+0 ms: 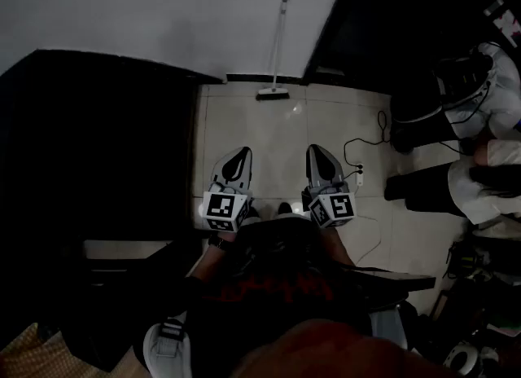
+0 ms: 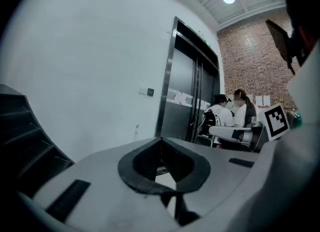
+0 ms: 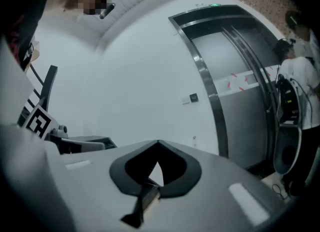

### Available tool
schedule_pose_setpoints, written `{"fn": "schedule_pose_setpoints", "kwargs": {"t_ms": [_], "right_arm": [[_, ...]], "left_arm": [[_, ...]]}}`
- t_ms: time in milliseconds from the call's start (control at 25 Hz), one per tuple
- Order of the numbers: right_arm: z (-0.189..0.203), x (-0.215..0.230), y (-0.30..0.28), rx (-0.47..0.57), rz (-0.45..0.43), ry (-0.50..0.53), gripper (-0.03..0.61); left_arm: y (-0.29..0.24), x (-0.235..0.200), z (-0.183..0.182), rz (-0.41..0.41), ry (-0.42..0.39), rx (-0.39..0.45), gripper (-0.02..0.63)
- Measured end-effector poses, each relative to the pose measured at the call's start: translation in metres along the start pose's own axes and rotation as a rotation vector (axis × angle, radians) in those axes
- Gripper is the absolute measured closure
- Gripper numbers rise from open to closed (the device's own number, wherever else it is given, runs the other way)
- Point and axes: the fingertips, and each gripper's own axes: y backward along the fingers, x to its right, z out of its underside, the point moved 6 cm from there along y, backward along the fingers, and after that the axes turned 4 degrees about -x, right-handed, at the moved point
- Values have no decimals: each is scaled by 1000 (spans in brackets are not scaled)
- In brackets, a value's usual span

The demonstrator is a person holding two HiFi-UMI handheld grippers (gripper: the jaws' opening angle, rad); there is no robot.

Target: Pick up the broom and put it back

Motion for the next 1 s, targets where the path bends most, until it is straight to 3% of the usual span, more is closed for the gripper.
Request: {"fn": "schedule_pose_setpoints", "kwargs": {"t_ms": [320,600,800,1000], "right_arm": [[2,-3,-10,9,-56,-4,578],[4,32,-46,-30,-55,0,578],[8,80,-103,-58,-69,-1,578],[-23,141,-185,-41,-97,8,578]], "left_arm": [[-12,-9,12,-10,59,-5,610],[-58,-18,7,-36,75,-29,611],[-127,-35,0,-66,68,-38,611],[-221,-57,-41,-100,54,-11,609]]}}
